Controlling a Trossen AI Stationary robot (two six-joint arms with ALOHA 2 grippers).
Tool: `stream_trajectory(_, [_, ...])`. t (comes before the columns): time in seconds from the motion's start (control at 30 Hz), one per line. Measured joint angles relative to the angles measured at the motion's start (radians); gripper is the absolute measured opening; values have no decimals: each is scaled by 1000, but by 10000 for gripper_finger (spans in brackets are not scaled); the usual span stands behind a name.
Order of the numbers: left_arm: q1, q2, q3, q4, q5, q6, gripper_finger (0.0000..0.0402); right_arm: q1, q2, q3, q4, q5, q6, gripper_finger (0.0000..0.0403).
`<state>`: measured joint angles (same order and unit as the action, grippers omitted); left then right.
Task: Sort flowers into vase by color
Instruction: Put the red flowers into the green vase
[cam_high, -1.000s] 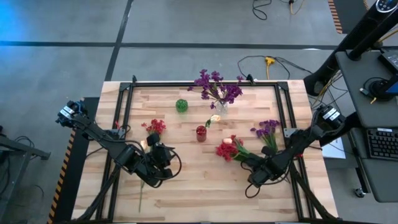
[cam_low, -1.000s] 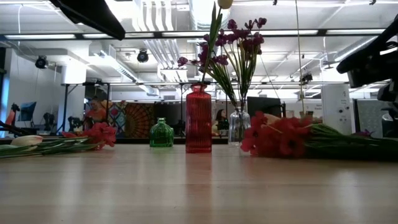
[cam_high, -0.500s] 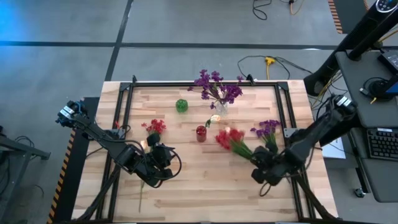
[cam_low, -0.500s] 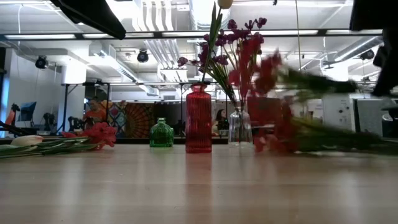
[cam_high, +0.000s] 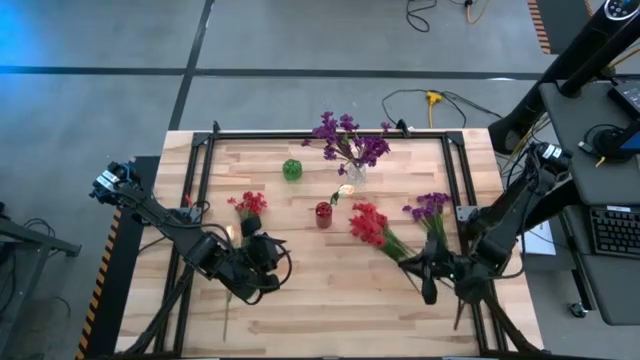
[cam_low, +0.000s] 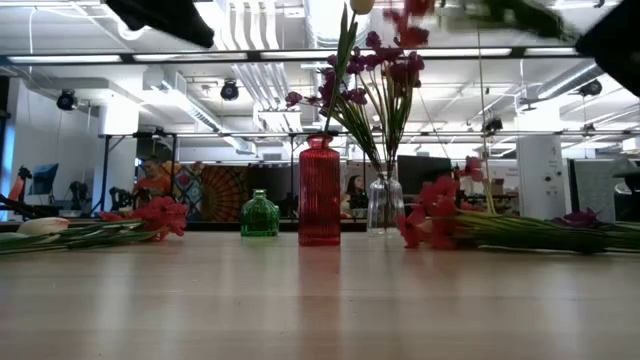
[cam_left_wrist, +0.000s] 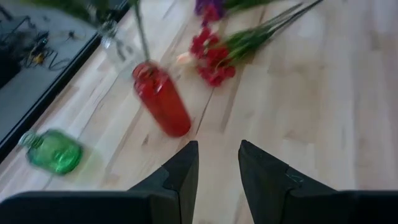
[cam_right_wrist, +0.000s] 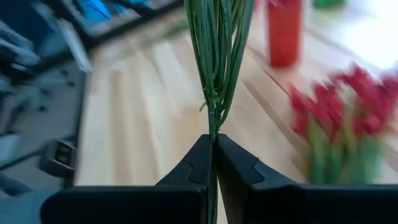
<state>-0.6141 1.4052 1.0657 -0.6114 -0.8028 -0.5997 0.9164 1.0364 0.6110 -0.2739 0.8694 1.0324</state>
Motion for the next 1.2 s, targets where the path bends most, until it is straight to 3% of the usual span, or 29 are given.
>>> stream_trajectory(0.23, [-29, 0, -51, 355, 10, 300, 97, 8, 39, -127, 711, 8, -562, 12])
stream_trajectory(0.33, [-33, 0, -106, 570, 47, 451, 97, -2, 78, -153, 1007, -92, -836, 12])
stream_trajectory(0.43, [-27, 0, -169, 820, 103, 575, 98, -24, 116, -147, 1179, -188, -1023, 12])
stream_trajectory(0.57, [-4, 0, -242, 1095, 191, 676, 106, -85, 166, -90, 1204, -276, -1135, 12])
stream_trajectory(0.67, [14, 0, -269, 1186, 242, 694, 121, -142, 215, -36, 1204, -344, -1173, 12])
stream_trajectory(0.83, [24, 0, -278, 1214, 252, 695, 155, -238, 289, 48, 1180, -482, -1174, 12])
stream_trajectory(0.97, [23, 0, -276, 1223, 315, 697, 176, -306, 362, 123, 1130, -524, -1164, 12])
stream_trajectory(1.1, [25, -1, -277, 1259, 322, 697, 184, -354, 441, 205, 1126, -641, -1176, 12])
stream_trajectory(1.2, [26, -1, -277, 1265, 340, 697, 185, -370, 481, 262, 1100, -651, -1190, 12])
